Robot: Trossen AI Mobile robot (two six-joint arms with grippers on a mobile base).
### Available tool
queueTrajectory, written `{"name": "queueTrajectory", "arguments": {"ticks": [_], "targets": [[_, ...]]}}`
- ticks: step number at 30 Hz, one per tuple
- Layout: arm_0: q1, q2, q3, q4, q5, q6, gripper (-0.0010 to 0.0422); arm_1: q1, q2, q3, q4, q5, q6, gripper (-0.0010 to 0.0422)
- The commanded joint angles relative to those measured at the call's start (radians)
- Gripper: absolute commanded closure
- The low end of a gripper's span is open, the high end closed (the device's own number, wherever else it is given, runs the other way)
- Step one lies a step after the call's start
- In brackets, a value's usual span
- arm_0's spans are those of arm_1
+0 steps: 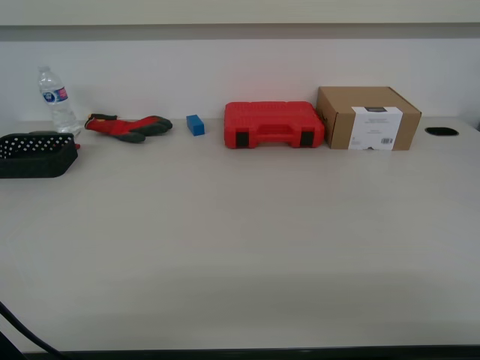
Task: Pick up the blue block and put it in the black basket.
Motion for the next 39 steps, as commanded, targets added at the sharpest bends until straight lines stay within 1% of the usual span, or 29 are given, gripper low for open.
{"name": "queueTrajectory", "arguments": {"ticks": [1, 2, 3, 5, 6, 8, 11, 13, 15, 17, 20, 23, 25, 27, 29, 31, 32, 33, 38, 39], "targets": [[0.0, 0.0, 0.002, 0.003, 0.0, 0.0, 0.0413, 0.003, 0.0, 0.0, -0.142, -0.053, 0.122, 0.0413], [0.0, 0.0, 0.002, 0.003, 0.0, 0.0, 0.0413, 0.005, 0.002, 0.0, -0.219, -0.078, 0.196, 0.0413], [0.0, 0.0, 0.002, 0.003, 0.0, 0.0, 0.0413, 0.005, 0.017, 0.0, -0.277, -0.126, 0.235, 0.0412], [0.0, 0.0, 0.002, 0.002, 0.0, 0.0, 0.0413, 0.012, 0.052, -0.002, -0.384, -0.244, 0.245, 0.0413], [0.0, 0.0, 0.002, 0.002, 0.0, 0.0, 0.0413, 0.021, 0.075, -0.002, -0.43, -0.277, 0.232, 0.0413], [0.0, 0.0, 0.002, 0.003, 0.0, 0.0, 0.0413, 0.041, 0.12, -0.008, -0.481, -0.279, 0.177, 0.0413], [0.0, 0.0, 0.002, 0.002, 0.0, 0.0, 0.0413, 0.087, 0.204, -0.042, -0.473, -0.279, 0.075, 0.0413], [0.0, 0.0, 0.002, 0.002, 0.0, 0.0, 0.0413, 0.138, 0.272, -0.07, -0.47, -0.265, -0.05, 0.0412], [0.0, 0.0, 0.002, 0.002, 0.0, 0.0, 0.0413, 0.189, 0.337, -0.101, -0.469, -0.207, -0.178, 0.0413], [0.0, 0.0, 0.002, 0.003, 0.0, 0.0, 0.0413, 0.244, 0.408, -0.135, -0.459, -0.16, -0.274, 0.0412], [0.0, 0.0, 0.002, 0.0, 0.0, 0.0, 0.0413, 0.327, 0.52, -0.166, -0.428, -0.154, -0.316, 0.0412], [0.0, 0.0, 0.002, 0.002, 0.001, 0.0, 0.0413, 0.398, 0.6, -0.173, -0.408, -0.113, -0.404, 0.0412], [0.0, 0.0, 0.002, 0.002, 0.0, 0.0, 0.0413, 0.435, 0.637, -0.173, -0.385, -0.119, -0.409, 0.0413], [0.0, 0.0, 0.002, 0.0, 0.0, 0.0, 0.0413, 0.488, 0.663, -0.173, -0.358, -0.111, -0.441, 0.0413], [0.0, 0.0, 0.002, 0.002, 0.0, 0.0, 0.0413, 0.544, 0.667, -0.173, -0.359, -0.096, -0.551, 0.0412], [0.0, 0.0, 0.002, 0.001, 0.0, 0.0, 0.0413, 0.608, 0.667, -0.173, -0.357, -0.061, -0.685, 0.0413], [0.0, 0.0, 0.002, 0.001, 0.0, 0.0, 0.0413, 0.64, 0.667, -0.173, -0.355, -0.036, -0.718, 0.0412], [0.0, 0.0, 0.002, 0.001, 0.0, 0.0, 0.0413, 0.68, 0.667, -0.173, -0.349, -0.009, -0.716, 0.0413], [0.0, 0.0, 0.002, 0.001, 0.0, 0.0, 0.0413, 0.822, 0.667, -0.173, -0.299, 0.008, -0.579, 0.0412], [0.0, 0.0, 0.002, 0.001, 0.0, 0.0, 0.0413, 0.843, 0.667, -0.173, -0.286, 0.026, -0.561, 0.0412]]}}
